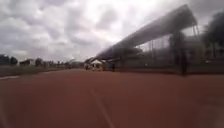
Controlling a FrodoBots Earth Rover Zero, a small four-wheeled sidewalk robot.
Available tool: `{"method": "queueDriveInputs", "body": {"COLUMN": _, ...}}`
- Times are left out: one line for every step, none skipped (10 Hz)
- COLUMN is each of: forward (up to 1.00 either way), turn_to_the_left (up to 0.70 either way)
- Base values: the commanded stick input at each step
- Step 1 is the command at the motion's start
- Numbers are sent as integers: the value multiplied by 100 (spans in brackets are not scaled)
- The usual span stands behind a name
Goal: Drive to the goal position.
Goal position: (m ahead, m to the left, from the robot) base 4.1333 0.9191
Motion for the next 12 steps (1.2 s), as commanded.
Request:
{"method": "queueDriveInputs", "body": {"forward": 70, "turn_to_the_left": 0}}
{"method": "queueDriveInputs", "body": {"forward": 70, "turn_to_the_left": 0}}
{"method": "queueDriveInputs", "body": {"forward": 70, "turn_to_the_left": 0}}
{"method": "queueDriveInputs", "body": {"forward": 70, "turn_to_the_left": 0}}
{"method": "queueDriveInputs", "body": {"forward": 70, "turn_to_the_left": 0}}
{"method": "queueDriveInputs", "body": {"forward": 70, "turn_to_the_left": 0}}
{"method": "queueDriveInputs", "body": {"forward": 70, "turn_to_the_left": 0}}
{"method": "queueDriveInputs", "body": {"forward": 70, "turn_to_the_left": 0}}
{"method": "queueDriveInputs", "body": {"forward": 70, "turn_to_the_left": 0}}
{"method": "queueDriveInputs", "body": {"forward": 70, "turn_to_the_left": 0}}
{"method": "queueDriveInputs", "body": {"forward": 70, "turn_to_the_left": 0}}
{"method": "queueDriveInputs", "body": {"forward": 70, "turn_to_the_left": 0}}
